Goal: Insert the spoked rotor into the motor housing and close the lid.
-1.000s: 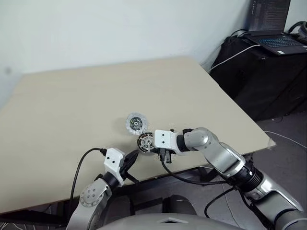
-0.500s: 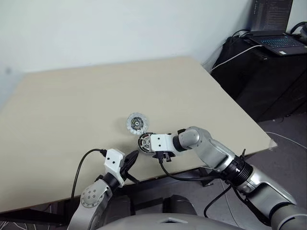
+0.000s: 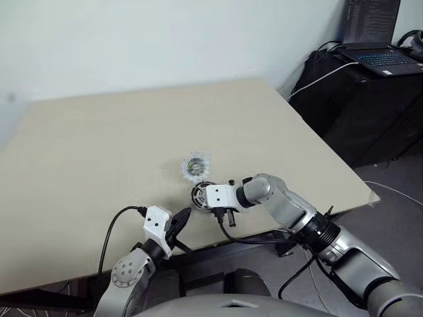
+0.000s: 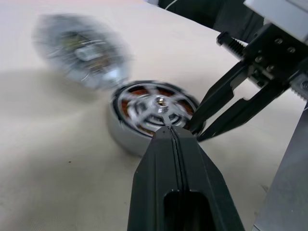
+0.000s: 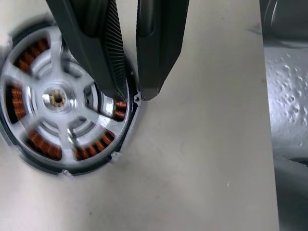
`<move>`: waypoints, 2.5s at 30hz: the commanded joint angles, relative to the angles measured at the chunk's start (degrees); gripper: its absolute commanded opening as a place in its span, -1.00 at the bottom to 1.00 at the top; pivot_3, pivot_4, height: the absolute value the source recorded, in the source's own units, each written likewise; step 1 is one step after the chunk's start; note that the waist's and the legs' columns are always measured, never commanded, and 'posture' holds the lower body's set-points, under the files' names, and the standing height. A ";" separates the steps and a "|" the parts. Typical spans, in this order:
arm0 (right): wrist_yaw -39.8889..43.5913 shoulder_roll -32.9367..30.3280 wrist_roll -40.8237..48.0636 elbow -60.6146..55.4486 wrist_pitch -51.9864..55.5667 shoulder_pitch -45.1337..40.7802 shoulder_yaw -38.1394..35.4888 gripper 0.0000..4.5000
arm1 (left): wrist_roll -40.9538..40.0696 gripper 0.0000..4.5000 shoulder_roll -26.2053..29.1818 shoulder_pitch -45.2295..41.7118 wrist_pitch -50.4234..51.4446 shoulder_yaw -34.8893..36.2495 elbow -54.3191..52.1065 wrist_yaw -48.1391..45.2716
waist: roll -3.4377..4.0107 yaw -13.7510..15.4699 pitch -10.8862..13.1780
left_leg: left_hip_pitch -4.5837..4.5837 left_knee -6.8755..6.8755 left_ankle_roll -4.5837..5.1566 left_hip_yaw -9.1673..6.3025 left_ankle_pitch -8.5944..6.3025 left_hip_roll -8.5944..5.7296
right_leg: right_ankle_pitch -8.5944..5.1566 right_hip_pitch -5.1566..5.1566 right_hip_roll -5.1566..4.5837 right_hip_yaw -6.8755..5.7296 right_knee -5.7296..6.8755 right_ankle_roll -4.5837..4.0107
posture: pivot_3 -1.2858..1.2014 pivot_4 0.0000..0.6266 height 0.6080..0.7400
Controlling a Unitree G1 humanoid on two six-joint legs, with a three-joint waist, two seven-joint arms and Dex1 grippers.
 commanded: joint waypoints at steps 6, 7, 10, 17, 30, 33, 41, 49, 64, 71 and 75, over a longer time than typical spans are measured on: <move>-1.38 0.17 -0.29 -1.40 2.40 0.12 -3.08 -0.95 | -0.25 -1.00 -0.35 -0.47 -1.60 -0.03 -0.85 -0.22 | 0.02 0.00 -0.01 | 0.00 0.02 0.00 0.00 0.00 0.00 | 0.00 -0.01 0.00 0.00 0.03 0.00 | 0.03 -1.00 1.00; -1.35 -0.21 -0.25 -2.33 3.32 0.34 -3.49 -0.95 | -0.22 -1.00 -0.41 -0.50 -1.64 -0.06 -0.74 -0.21 | 0.02 0.01 -0.02 | 0.00 0.02 0.00 0.00 0.00 0.00 | 0.00 -0.01 0.00 0.00 0.03 0.00 | 0.03 -1.00 1.00; -0.09 -2.71 0.72 -9.04 8.21 2.23 -5.15 -0.95 | -0.17 -1.00 -0.64 -0.43 -1.73 -0.21 -0.64 -0.13 | 0.04 0.45 -0.01 | -0.02 0.03 0.00 -0.01 0.00 -0.01 | 0.00 -0.01 -0.02 0.00 0.03 0.00 | 0.03 -1.00 1.00; 0.88 -5.90 7.29 -26.55 25.75 8.01 -8.99 -0.95 | -0.49 -1.00 -1.45 -0.33 -1.98 -0.52 0.42 -0.36 | 0.00 1.32 0.02 | -0.14 0.03 0.05 0.00 -0.09 -0.05 | -0.03 -0.12 -0.08 0.00 -0.05 -0.05 | 0.03 -1.00 1.00; -22.72 19.84 13.33 -24.30 60.13 8.34 -19.15 -0.95 | -0.67 -1.00 -1.48 -0.25 -1.93 -0.37 0.63 -0.83 | 0.01 1.37 0.04 | -0.16 0.04 0.01 -0.03 -0.10 -0.07 | -0.02 -0.16 -0.12 -0.04 0.03 -0.04 | 0.03 -1.00 1.00; -25.67 22.95 15.06 -22.52 63.11 7.45 -21.02 -0.95 | -0.71 -1.00 -1.36 0.43 -2.04 -0.19 0.40 -0.74 | 0.03 1.22 0.04 | -0.16 0.03 0.04 -0.01 -0.13 -0.08 | -0.01 -0.15 -0.12 -0.02 -0.01 -0.02 | 0.03 -1.00 1.00; -36.36 32.03 15.21 -12.86 61.58 5.09 -27.81 -0.96 | -0.67 -1.00 -1.50 0.95 -1.62 -0.13 -0.53 -0.21 | 0.18 1.04 -0.07 | -0.08 0.03 0.01 -0.02 -0.12 -0.01 | -0.01 -0.13 -0.07 -0.04 0.06 -0.02 | 0.03 -1.00 1.00; -39.43 33.12 17.93 -8.14 56.94 4.28 -27.80 -0.27 | -0.71 -1.00 -1.37 0.95 -1.56 0.05 -0.77 -0.20 | 0.22 0.19 -0.11 | -0.06 0.03 0.02 -0.02 -0.11 -0.03 | 0.00 -0.08 -0.10 -0.03 0.05 -0.01 | 0.03 -1.00 1.00; -18.43 5.28 14.42 -16.91 17.27 1.38 -5.87 0.13 | -1.16 -1.00 -0.94 0.40 -0.59 -0.07 -1.06 -0.78 | 0.19 -0.50 -0.03 | -0.07 -0.09 0.07 -0.02 -0.10 -0.05 | -0.06 -0.12 -0.04 -0.03 -0.06 -0.08 | 0.03 -1.00 1.00; -12.87 1.70 13.79 -17.04 13.45 1.79 -3.80 0.13 | -1.35 -1.00 -0.58 0.64 -0.80 -0.03 -1.09 -0.82 | 0.13 -0.22 0.01 | -0.05 -0.03 0.00 -0.02 -0.13 0.01 | -0.05 -0.11 -0.01 -0.03 -0.03 -0.07 | 0.03 -1.00 1.00; -6.27 -3.30 11.17 -17.97 10.70 0.02 0.42 0.13 | -1.34 -1.00 -0.22 0.89 -1.15 0.09 -1.30 -0.99 | 0.09 0.04 0.03 | -0.07 -0.01 0.00 -0.02 -0.14 -0.06 | -0.05 -0.10 -0.11 -0.04 -0.05 -0.06 | 0.03 -1.00 1.00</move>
